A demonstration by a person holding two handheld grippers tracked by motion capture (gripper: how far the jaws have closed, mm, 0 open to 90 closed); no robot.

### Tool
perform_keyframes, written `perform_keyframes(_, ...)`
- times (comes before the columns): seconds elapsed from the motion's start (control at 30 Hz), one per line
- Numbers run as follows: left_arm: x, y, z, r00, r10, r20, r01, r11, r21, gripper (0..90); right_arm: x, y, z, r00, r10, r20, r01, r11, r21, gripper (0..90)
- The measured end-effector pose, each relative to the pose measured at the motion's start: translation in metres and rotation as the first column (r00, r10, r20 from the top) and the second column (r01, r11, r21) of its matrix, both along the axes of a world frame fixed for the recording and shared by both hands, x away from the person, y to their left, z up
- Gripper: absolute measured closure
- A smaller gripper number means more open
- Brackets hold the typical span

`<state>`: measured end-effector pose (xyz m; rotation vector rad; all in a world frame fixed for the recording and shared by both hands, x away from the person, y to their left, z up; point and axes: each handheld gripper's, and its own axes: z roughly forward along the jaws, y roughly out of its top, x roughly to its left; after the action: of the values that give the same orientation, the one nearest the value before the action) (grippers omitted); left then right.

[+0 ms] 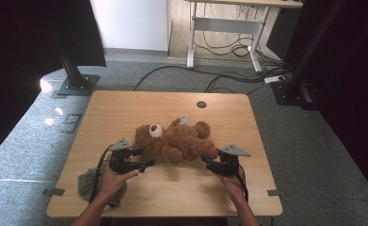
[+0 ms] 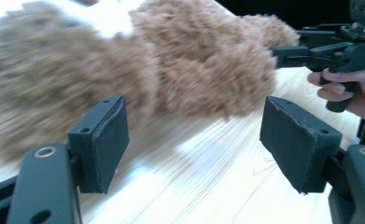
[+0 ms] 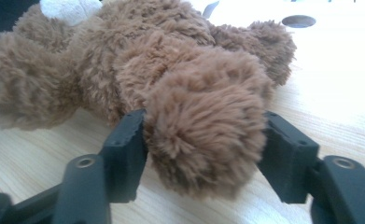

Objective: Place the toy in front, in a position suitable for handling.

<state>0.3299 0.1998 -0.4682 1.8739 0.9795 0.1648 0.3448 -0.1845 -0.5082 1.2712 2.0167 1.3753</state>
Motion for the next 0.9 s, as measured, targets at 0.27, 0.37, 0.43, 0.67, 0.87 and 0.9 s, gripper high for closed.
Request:
perform_keyframes(0.27, -0.006, 0.039, -0.004, 0.9955, 0.093, -0.017, -0.092, 0.9953, 0.030, 21.2, 0.007, 0.002, -0.003, 0.9997, -0.020, -0.012, 0.020, 1.000, 0.010, 33.0)
perform_keyframes(0.37, -0.009, 0.047, -0.008, 0.9935, 0.111, -0.023, -0.110, 0.9931, 0.041, 20.9, 0.007, 0.001, -0.004, 0.9997, -0.022, -0.013, 0.022, 1.000, 0.013, 33.0)
perform_keyframes(0.43, -0.011, 0.051, -0.011, 0.9924, 0.119, -0.029, -0.118, 0.9923, 0.038, 20.7, 0.007, 0.002, -0.004, 0.9997, -0.022, -0.012, 0.022, 1.000, 0.013, 32.9)
perform_keyframes(0.67, -0.022, 0.065, -0.019, 0.9911, 0.126, -0.043, -0.122, 0.9891, 0.083, 20.1, 0.009, 0.000, -0.004, 0.9997, -0.018, -0.014, 0.018, 1.000, 0.025, 32.8)
perform_keyframes(0.87, -0.034, 0.087, -0.028, 0.9843, 0.165, -0.062, -0.157, 0.9797, 0.125, 18.0, 0.007, -0.001, -0.007, 0.9997, -0.009, -0.023, 0.010, 0.999, 0.031, 32.7)
perform_keyframes(0.9, -0.036, 0.091, -0.030, 0.9818, 0.180, -0.060, -0.171, 0.9762, 0.133, 17.3, 0.006, -0.001, -0.008, 0.9997, -0.007, -0.023, 0.008, 1.000, 0.029, 32.7)
